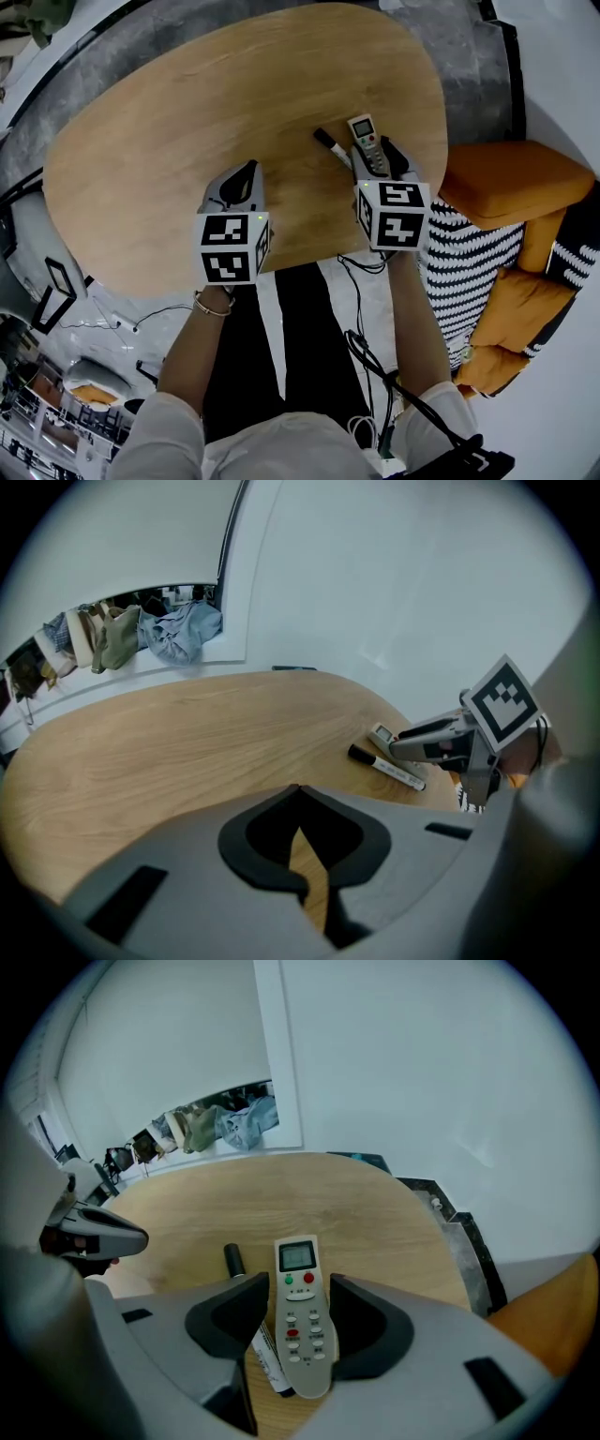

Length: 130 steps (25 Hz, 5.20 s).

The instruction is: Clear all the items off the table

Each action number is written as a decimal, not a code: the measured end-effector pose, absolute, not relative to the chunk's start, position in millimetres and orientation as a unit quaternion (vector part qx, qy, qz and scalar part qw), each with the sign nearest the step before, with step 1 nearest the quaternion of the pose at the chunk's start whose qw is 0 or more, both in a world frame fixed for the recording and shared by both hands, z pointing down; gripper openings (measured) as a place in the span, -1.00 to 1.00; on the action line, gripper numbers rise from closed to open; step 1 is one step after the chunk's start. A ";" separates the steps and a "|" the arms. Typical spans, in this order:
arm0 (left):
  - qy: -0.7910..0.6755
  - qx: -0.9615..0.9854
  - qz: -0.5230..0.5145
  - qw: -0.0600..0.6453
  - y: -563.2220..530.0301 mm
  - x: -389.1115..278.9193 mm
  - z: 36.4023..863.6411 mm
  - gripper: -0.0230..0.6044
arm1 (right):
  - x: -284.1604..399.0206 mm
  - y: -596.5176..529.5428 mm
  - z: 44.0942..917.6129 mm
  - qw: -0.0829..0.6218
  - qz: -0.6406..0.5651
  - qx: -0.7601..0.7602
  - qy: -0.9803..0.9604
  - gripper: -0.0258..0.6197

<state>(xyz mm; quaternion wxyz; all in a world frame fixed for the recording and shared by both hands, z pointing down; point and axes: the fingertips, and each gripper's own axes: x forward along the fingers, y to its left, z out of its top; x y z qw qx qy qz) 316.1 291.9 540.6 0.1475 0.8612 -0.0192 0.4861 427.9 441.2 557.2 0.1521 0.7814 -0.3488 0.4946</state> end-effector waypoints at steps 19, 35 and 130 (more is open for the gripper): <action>-0.021 0.859 0.487 0.156 269.7 325.6 551.1 -0.90 | 438.2 442.4 567.7 0.182 0.513 0.766 -0.341 -0.28; -0.075 0.866 0.459 0.183 223.5 282.2 525.3 -0.90 | 410.3 382.2 526.0 0.208 0.475 0.767 -0.378 -0.28; -0.607 0.669 0.236 0.358 -243.6 -381.4 532.8 -0.90 | -210.4 -329.1 554.4 0.298 0.364 0.508 -0.722 -0.11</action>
